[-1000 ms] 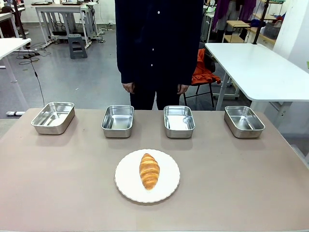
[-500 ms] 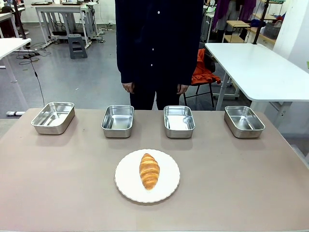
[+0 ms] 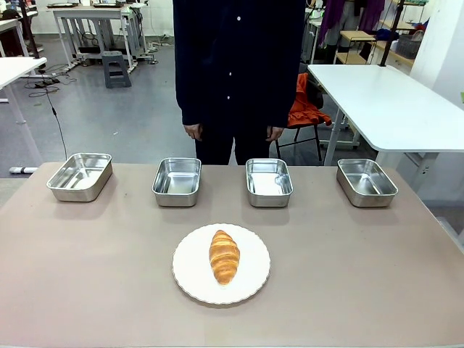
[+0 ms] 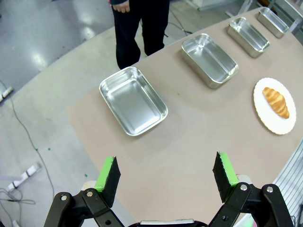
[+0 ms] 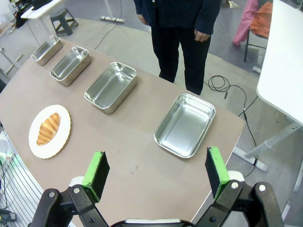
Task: Place the bread in the container.
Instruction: Place the Butter Roll into the Airtight Container indicated by the human.
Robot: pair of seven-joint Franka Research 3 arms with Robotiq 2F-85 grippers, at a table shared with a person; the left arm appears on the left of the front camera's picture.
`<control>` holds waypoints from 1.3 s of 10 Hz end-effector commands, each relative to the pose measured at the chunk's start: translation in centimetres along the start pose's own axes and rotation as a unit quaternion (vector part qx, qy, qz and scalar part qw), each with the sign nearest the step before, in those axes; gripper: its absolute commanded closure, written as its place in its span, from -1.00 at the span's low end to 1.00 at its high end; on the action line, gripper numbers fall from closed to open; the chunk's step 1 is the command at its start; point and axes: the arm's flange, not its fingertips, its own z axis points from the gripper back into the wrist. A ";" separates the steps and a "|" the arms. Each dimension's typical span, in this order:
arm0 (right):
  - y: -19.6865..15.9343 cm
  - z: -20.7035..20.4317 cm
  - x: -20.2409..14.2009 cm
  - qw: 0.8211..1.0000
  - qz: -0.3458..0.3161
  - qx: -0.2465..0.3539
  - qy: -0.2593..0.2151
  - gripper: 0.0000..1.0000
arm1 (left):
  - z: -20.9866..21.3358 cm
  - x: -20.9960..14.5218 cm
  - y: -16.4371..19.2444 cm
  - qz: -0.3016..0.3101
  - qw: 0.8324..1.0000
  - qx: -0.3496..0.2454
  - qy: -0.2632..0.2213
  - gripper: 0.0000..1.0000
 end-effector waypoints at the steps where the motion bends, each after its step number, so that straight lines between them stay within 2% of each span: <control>1: 0.0 0.0 0.0 1.000 0.001 0.002 -0.003 -1.00 | 0.1 0.1 0.0 0.003 1.000 0.002 -0.001 -1.00; 13: 0.0 0.0 0.0 1.000 0.001 0.002 -0.003 -1.00 | 0.1 0.1 0.0 0.003 1.000 0.002 -0.001 -1.00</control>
